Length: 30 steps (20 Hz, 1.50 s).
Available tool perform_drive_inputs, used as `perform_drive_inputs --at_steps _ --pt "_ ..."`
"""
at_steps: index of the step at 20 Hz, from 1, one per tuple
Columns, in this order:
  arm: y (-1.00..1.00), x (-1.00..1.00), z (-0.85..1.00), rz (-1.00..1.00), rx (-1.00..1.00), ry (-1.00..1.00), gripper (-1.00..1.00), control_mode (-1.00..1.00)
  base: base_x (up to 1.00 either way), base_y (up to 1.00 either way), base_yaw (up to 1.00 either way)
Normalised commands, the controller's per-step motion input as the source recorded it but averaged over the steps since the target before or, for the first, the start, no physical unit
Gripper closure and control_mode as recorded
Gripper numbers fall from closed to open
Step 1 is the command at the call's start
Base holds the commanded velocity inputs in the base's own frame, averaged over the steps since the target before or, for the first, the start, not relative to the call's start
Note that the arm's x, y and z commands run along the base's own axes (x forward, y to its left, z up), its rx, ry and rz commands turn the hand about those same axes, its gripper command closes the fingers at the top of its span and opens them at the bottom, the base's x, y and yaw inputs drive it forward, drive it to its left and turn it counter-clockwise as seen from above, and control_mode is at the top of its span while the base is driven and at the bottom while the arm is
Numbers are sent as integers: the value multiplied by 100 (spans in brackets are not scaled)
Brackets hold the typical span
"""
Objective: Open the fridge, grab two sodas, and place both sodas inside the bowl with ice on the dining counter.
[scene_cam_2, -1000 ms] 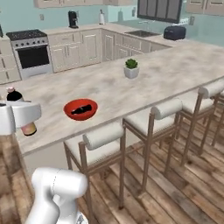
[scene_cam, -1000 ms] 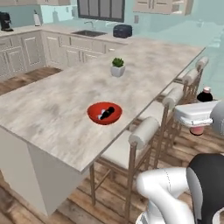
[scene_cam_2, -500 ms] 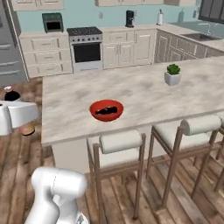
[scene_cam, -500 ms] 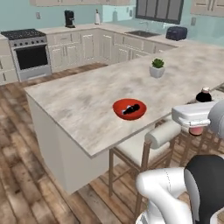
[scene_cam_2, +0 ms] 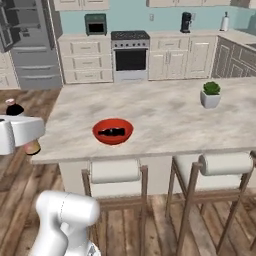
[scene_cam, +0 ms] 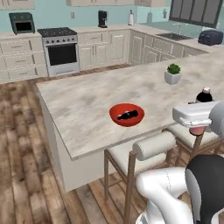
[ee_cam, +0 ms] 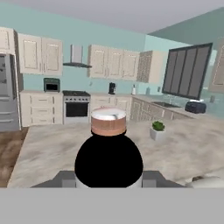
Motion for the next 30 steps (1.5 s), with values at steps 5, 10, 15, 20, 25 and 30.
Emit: perform_drive_inputs --at_steps 5,10,15,20,25,30 --pt "0 0 0 0 0 0 100 100 44 -68 37" --pt "0 0 0 0 0 0 100 100 50 -57 39" --pt "0 0 0 0 0 0 100 100 57 -29 42" --pt "0 0 0 0 0 0 100 100 68 -25 36" --pt "-13 96 -16 24 -1 24 100 -100 0 0 0" --pt "0 99 -55 17 -25 52 100 -100 0 0 0"
